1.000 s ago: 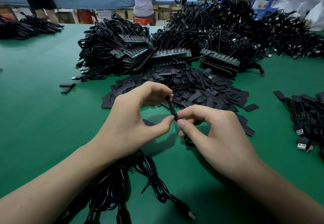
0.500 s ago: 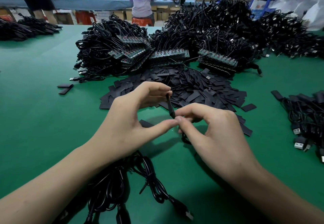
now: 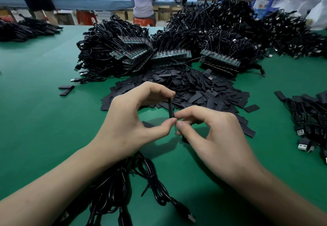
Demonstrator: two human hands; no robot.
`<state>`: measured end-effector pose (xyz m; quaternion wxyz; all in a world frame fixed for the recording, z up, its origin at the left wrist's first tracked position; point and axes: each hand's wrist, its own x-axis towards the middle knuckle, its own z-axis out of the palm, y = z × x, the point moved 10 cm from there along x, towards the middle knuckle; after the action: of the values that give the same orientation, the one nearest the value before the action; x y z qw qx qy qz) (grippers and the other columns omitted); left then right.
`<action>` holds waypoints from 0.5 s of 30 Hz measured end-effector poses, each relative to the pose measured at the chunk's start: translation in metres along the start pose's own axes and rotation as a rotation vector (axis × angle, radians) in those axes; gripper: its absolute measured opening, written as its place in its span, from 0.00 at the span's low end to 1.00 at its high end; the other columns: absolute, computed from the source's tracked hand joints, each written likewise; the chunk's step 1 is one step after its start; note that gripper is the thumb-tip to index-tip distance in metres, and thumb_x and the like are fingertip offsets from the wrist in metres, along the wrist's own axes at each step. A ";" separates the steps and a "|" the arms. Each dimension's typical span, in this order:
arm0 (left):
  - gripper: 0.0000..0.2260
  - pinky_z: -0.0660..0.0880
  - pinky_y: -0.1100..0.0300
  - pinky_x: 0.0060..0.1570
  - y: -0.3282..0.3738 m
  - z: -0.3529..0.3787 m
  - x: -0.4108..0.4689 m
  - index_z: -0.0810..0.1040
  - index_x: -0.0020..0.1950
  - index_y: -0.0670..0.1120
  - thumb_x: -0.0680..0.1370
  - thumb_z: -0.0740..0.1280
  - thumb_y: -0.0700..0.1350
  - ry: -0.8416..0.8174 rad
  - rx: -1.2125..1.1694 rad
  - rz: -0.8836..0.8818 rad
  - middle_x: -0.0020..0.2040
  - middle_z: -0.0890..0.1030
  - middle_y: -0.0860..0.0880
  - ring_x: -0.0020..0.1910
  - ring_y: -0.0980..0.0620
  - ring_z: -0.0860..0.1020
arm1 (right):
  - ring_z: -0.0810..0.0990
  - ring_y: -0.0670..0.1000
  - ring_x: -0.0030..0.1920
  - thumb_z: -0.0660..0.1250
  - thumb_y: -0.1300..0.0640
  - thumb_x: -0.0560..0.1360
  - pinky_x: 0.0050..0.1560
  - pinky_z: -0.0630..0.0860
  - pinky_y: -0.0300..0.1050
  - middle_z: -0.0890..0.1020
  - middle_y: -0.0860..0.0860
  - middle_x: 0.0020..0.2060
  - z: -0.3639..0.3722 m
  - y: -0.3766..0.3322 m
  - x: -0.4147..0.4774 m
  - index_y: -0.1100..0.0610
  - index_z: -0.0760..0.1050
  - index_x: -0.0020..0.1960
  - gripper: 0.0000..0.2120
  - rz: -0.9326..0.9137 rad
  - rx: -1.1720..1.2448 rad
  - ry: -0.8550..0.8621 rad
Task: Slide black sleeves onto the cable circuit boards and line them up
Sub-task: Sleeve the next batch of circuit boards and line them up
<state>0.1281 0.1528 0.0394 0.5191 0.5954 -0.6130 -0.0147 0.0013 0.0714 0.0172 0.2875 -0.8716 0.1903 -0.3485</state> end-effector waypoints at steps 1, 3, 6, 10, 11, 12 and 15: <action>0.19 0.77 0.61 0.62 0.002 0.000 0.000 0.79 0.59 0.45 0.70 0.78 0.40 0.004 0.000 0.012 0.58 0.84 0.53 0.59 0.54 0.82 | 0.77 0.30 0.34 0.73 0.59 0.77 0.37 0.67 0.23 0.85 0.40 0.36 -0.001 0.001 0.000 0.50 0.84 0.52 0.06 0.005 0.006 0.009; 0.18 0.77 0.61 0.62 0.004 -0.001 0.000 0.79 0.59 0.44 0.71 0.78 0.40 0.010 -0.003 0.035 0.59 0.83 0.52 0.60 0.53 0.82 | 0.81 0.35 0.40 0.72 0.56 0.78 0.42 0.70 0.28 0.84 0.38 0.37 -0.004 0.001 0.000 0.47 0.84 0.52 0.05 0.012 0.012 0.021; 0.19 0.77 0.57 0.63 0.004 -0.002 -0.001 0.79 0.61 0.44 0.72 0.78 0.41 0.011 -0.019 0.045 0.60 0.83 0.51 0.62 0.51 0.82 | 0.83 0.41 0.45 0.71 0.52 0.78 0.50 0.76 0.44 0.84 0.37 0.39 -0.008 0.000 -0.001 0.45 0.84 0.52 0.05 0.005 -0.024 0.054; 0.19 0.77 0.55 0.63 0.007 -0.002 -0.001 0.78 0.62 0.42 0.73 0.77 0.43 0.004 -0.034 0.076 0.62 0.82 0.49 0.63 0.50 0.81 | 0.81 0.45 0.46 0.69 0.49 0.77 0.50 0.76 0.48 0.83 0.36 0.39 -0.013 -0.007 -0.001 0.43 0.83 0.51 0.05 -0.045 -0.111 0.108; 0.18 0.77 0.55 0.63 0.008 -0.002 -0.001 0.78 0.61 0.42 0.74 0.77 0.43 0.000 -0.038 0.089 0.63 0.82 0.49 0.63 0.50 0.81 | 0.81 0.46 0.45 0.69 0.49 0.77 0.50 0.76 0.48 0.83 0.37 0.39 -0.014 -0.008 -0.001 0.43 0.83 0.51 0.05 -0.059 -0.131 0.120; 0.17 0.77 0.55 0.63 0.009 -0.001 -0.001 0.78 0.60 0.42 0.74 0.77 0.43 -0.001 -0.040 0.098 0.63 0.82 0.49 0.63 0.50 0.81 | 0.80 0.46 0.45 0.69 0.49 0.77 0.50 0.75 0.48 0.83 0.37 0.39 -0.015 -0.009 -0.001 0.44 0.83 0.51 0.05 -0.073 -0.151 0.128; 0.17 0.78 0.54 0.63 0.008 -0.002 -0.001 0.78 0.59 0.42 0.74 0.77 0.43 0.009 -0.040 0.111 0.62 0.82 0.48 0.63 0.49 0.81 | 0.81 0.44 0.44 0.70 0.50 0.77 0.53 0.73 0.46 0.83 0.38 0.40 -0.015 -0.011 -0.001 0.46 0.83 0.52 0.05 -0.109 -0.170 0.132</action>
<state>0.1236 0.1573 0.0443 0.5337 0.5501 -0.6423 0.0043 -0.0087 0.0752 0.0328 0.1801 -0.8770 0.1899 -0.4030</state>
